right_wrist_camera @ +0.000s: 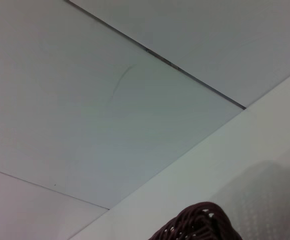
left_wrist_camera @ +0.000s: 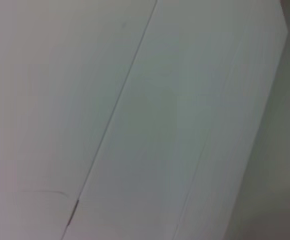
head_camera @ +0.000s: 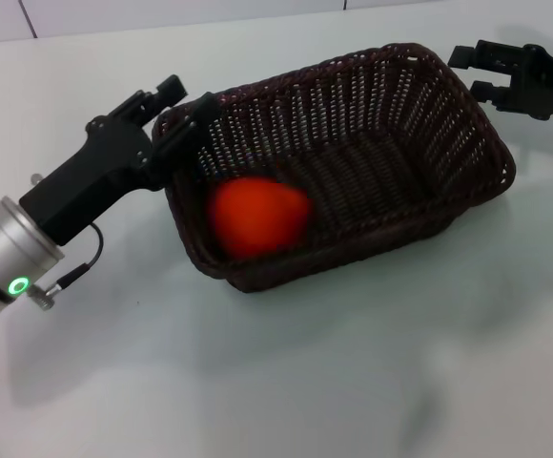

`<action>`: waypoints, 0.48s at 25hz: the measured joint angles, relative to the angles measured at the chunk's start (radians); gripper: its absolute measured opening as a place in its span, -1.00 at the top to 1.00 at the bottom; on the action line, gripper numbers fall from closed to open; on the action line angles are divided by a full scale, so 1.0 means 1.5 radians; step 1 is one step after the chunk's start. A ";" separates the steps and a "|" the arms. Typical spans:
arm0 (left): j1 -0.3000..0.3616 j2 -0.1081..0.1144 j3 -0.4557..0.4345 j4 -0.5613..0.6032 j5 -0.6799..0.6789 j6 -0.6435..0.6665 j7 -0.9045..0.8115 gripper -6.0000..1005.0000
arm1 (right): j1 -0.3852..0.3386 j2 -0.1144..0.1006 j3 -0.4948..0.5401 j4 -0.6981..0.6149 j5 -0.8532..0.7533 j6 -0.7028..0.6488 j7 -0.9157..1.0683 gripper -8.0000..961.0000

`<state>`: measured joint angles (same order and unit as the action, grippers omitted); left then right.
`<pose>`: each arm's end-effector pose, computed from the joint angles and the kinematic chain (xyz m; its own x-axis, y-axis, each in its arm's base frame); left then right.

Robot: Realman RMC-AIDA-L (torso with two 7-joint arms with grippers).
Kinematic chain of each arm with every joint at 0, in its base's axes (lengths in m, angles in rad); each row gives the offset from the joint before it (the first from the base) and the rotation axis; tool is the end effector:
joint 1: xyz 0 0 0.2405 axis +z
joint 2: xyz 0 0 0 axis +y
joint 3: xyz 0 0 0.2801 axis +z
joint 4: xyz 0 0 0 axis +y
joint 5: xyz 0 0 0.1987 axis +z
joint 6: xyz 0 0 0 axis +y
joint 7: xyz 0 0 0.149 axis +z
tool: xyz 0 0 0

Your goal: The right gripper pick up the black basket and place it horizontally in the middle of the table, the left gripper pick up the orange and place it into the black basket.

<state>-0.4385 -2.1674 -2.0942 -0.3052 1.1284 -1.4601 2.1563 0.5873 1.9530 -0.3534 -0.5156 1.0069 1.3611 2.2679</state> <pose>-0.2477 0.3097 -0.0656 0.4365 0.1820 0.8811 0.6189 -0.7715 -0.1472 0.3276 0.3758 0.0472 0.0549 0.7600 0.6476 0.9751 0.0987 -0.1984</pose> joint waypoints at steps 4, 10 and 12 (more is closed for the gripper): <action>0.009 0.002 -0.005 -0.003 -0.002 0.000 0.000 -0.13 | 0.001 0.000 0.000 0.000 0.002 0.000 -0.004 -0.73; 0.029 0.003 -0.041 -0.011 -0.003 -0.028 -0.001 -0.48 | -0.003 0.000 -0.001 0.000 0.053 0.007 -0.035 -0.73; 0.045 0.003 -0.071 -0.025 -0.003 -0.046 0.000 -0.52 | -0.012 0.002 0.001 0.000 0.096 0.018 -0.072 -0.73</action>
<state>-0.3708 -2.1631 -2.2002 -0.3426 1.1242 -1.5293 2.1563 0.5692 1.9566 -0.3517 -0.5154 1.1515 1.3883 2.1599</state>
